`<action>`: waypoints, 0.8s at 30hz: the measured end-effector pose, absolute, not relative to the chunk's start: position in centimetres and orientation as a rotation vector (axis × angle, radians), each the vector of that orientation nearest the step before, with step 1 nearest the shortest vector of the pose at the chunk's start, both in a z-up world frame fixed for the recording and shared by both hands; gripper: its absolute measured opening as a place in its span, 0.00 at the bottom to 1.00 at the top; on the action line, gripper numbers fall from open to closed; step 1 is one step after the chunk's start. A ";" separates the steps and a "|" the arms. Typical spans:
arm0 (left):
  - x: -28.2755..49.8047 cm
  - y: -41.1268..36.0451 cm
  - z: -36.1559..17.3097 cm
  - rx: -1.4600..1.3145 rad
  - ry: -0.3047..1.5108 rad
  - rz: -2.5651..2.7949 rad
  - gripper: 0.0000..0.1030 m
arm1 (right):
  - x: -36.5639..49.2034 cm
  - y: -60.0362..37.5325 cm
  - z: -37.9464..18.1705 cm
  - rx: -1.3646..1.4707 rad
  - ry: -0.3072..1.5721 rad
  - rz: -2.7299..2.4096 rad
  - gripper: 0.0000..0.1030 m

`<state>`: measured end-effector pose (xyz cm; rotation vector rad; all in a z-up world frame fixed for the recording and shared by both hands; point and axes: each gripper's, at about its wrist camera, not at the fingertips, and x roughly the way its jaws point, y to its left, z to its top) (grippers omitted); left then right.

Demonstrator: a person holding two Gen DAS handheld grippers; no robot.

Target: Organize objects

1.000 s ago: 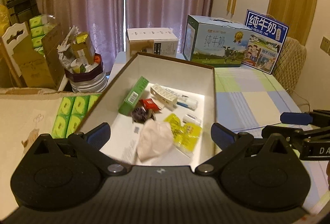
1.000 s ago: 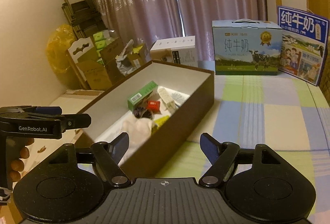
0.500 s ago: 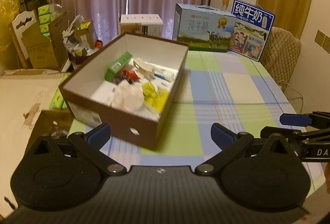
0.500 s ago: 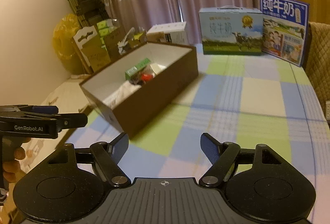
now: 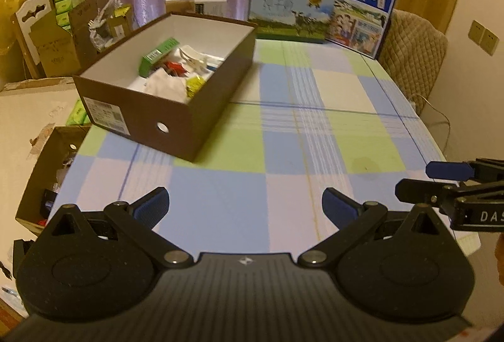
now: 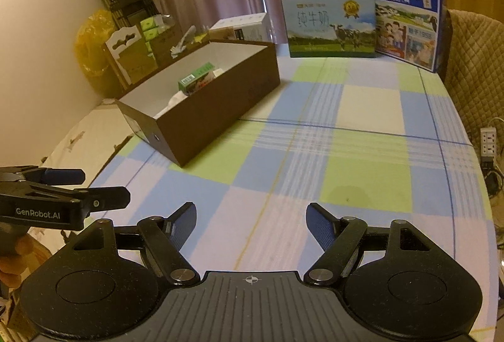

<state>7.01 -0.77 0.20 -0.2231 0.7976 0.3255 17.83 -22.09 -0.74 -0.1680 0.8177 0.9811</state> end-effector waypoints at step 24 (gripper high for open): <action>5.7 -3.7 -0.4 -0.225 0.813 0.325 0.99 | 16.9 -23.8 -1.2 -0.171 0.840 0.988 0.72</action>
